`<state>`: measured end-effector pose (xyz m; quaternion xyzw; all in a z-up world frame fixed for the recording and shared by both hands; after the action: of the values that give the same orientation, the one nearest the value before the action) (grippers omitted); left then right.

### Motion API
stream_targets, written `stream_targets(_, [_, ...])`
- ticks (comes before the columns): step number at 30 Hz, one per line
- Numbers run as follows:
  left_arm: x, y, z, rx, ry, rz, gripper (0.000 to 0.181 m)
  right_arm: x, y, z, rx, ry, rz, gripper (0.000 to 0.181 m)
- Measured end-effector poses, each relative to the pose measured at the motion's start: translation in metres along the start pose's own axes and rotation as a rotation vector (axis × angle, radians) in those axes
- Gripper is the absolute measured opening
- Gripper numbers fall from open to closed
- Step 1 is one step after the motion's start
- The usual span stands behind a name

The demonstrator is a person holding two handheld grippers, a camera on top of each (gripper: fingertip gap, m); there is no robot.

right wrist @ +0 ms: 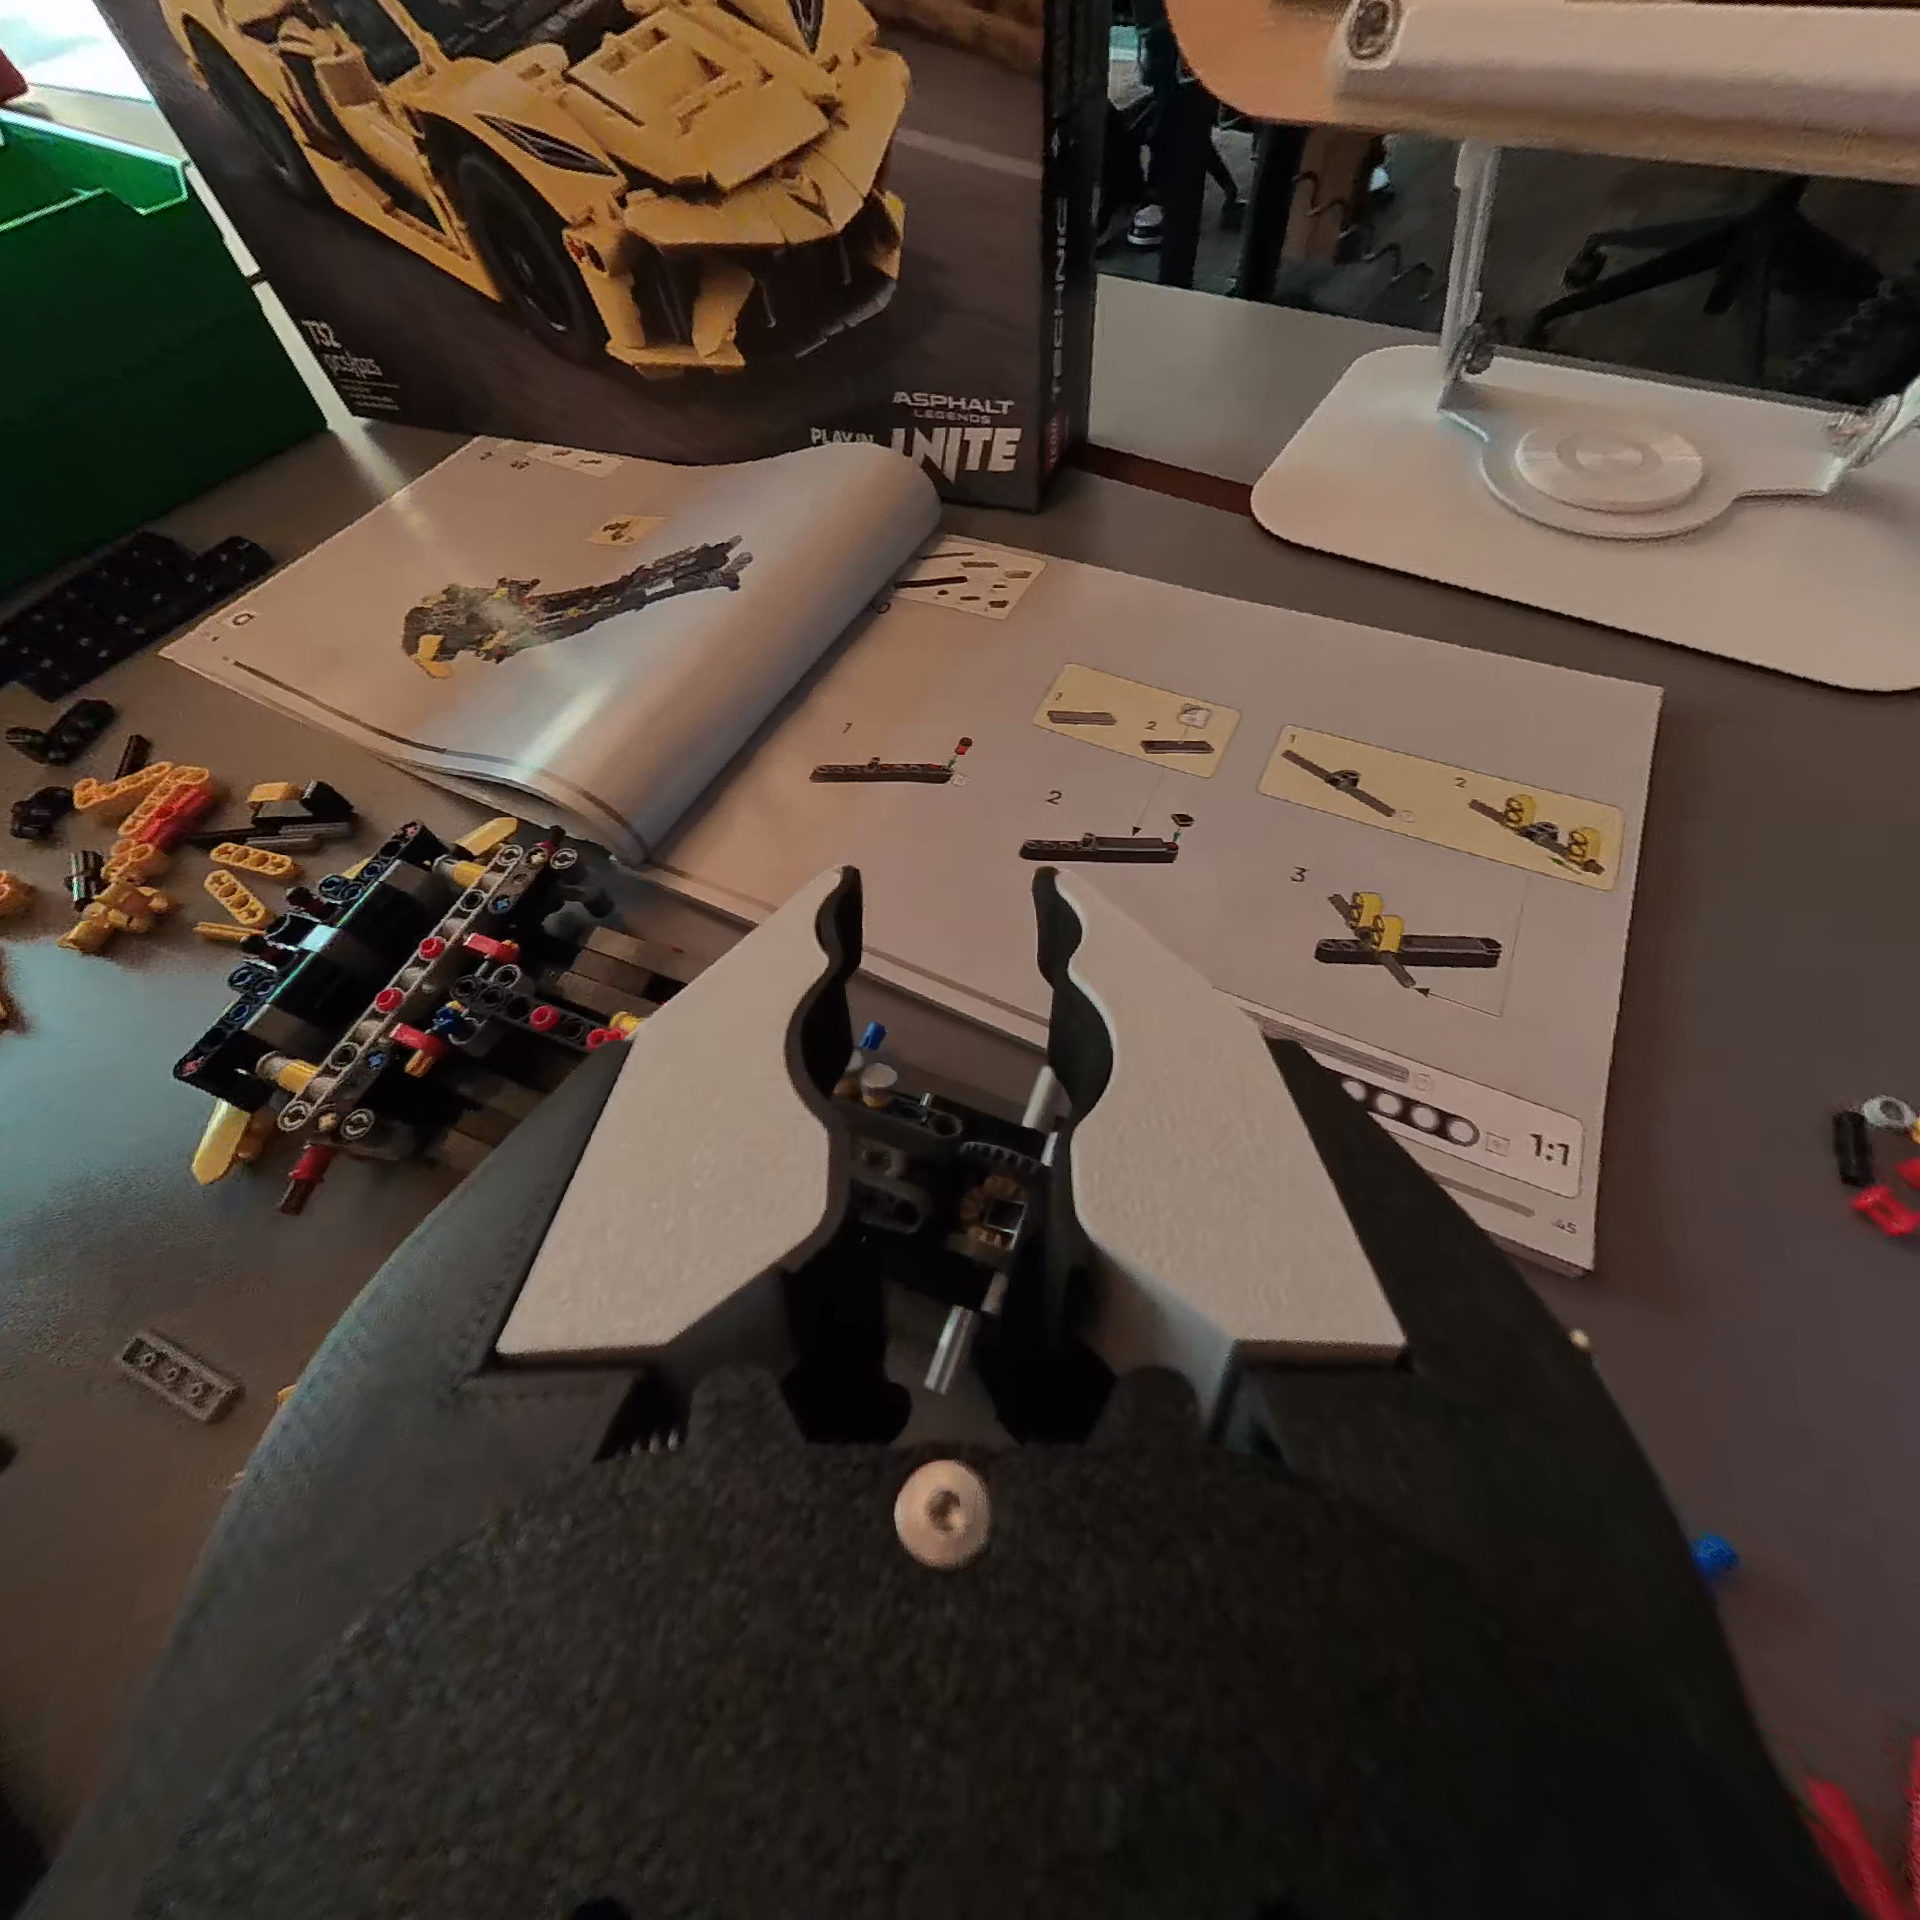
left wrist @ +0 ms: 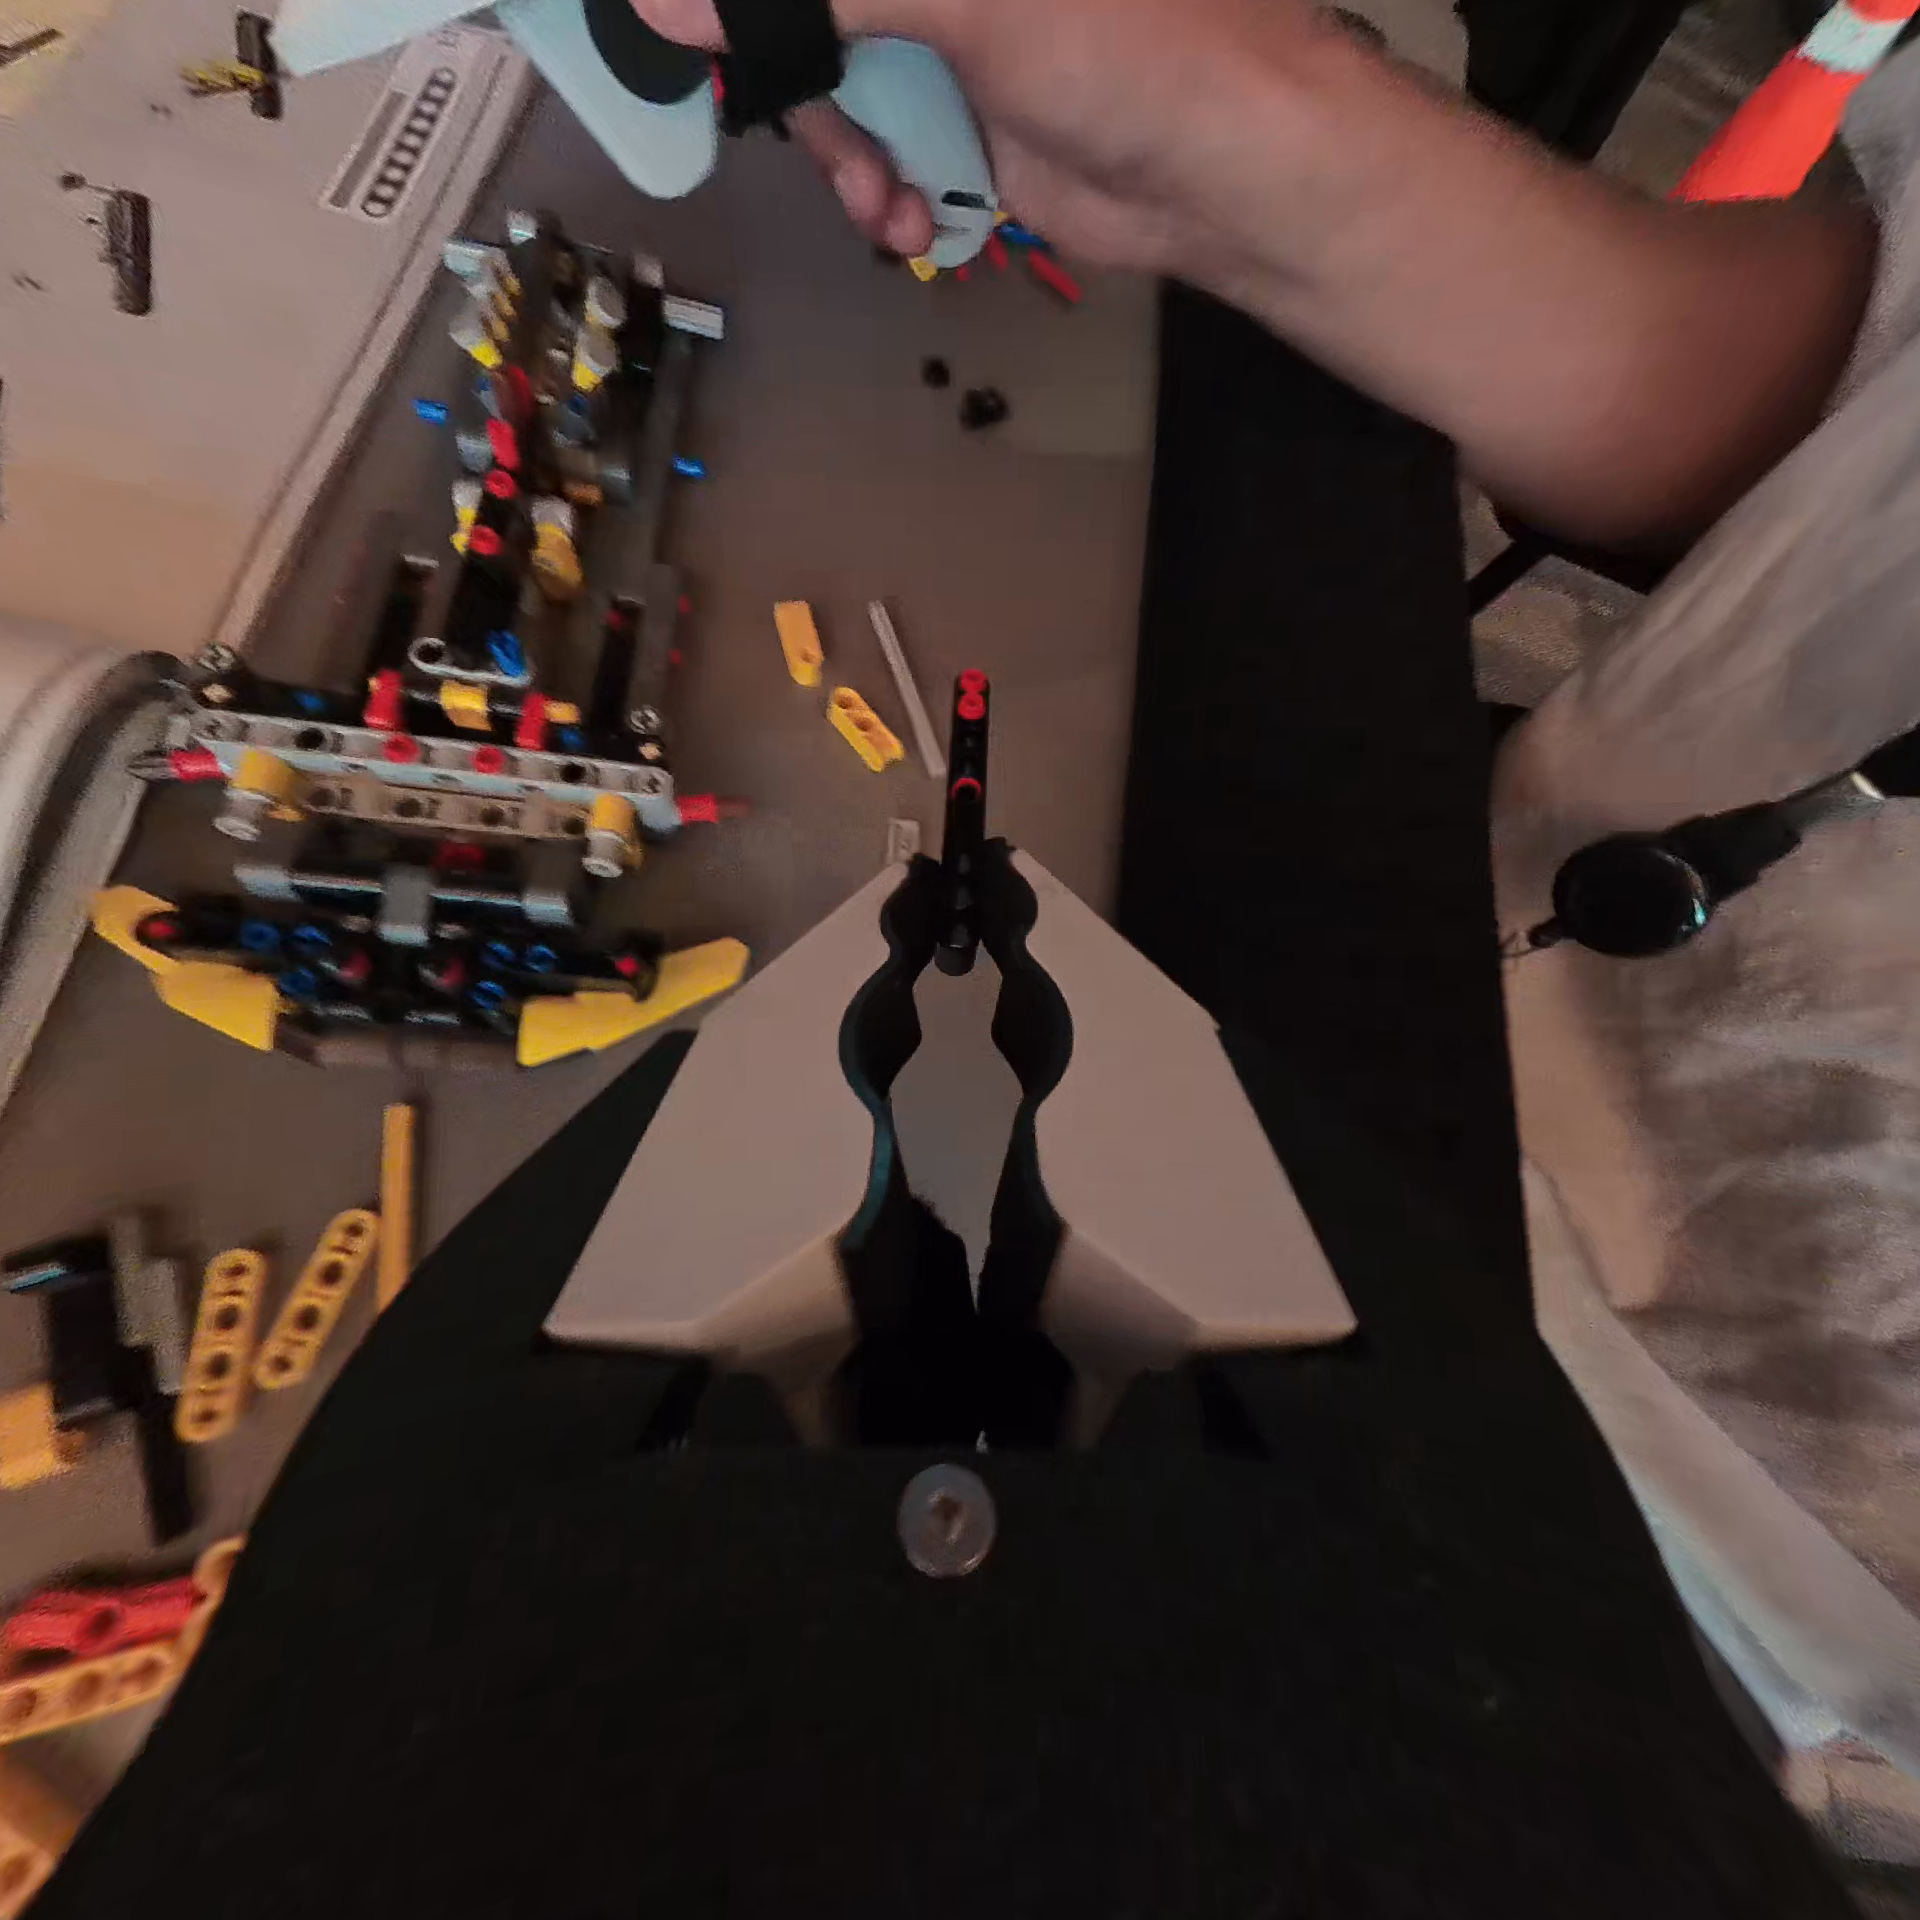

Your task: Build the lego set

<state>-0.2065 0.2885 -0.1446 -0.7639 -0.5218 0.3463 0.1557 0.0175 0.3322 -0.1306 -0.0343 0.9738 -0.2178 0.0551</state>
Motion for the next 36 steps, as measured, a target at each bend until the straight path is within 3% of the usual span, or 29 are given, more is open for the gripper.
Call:
stream_targets(6, [-0.002,0.004,0.026,0.050,0.057,-0.053,0.006,0.004,-0.001,-0.003,-0.025,0.008,-0.024,0.032])
stream_targets(17, [0.006,0.024,0.044,0.169,0.164,-0.187,0.006,0.012,-0.002,-0.005,-0.044,0.021,-0.063,0.032])
stream_targets(22, [0.004,0.018,0.040,0.120,0.083,-0.222,0.035,0.013,-0.002,-0.005,-0.048,0.030,-0.075,0.032])
stream_targets(25, [0.001,-0.018,0.030,-0.051,-0.025,-0.227,0.036,0.026,-0.004,-0.014,-0.097,0.009,-0.139,0.034])
stream_targets(29, [0.005,-0.107,0.034,-0.379,-0.217,-0.289,0.036,0.080,0.006,-0.038,-0.095,-0.075,-0.349,0.046])
stream_targets(32, [0.030,-0.182,0.070,-0.564,-0.380,-0.508,0.032,0.143,0.025,-0.076,-0.033,-0.181,-0.549,0.050])
stream_targets(36, [0.070,-0.279,0.140,-0.686,-0.619,-0.878,0.028,0.238,0.062,-0.145,-0.032,-0.341,-0.775,0.057])
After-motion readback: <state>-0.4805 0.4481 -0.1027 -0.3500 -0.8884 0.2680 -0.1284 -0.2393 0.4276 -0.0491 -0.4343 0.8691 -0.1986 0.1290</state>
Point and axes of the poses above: each gripper's, where its closed fingertips meet, y out along the fingers, z out of its underside, x = y × z across the jaws, the point moved 3 cm from there along -y, back along the fingers, and after that the axes turned 11 degrees about -y, right-handed, at the moved point
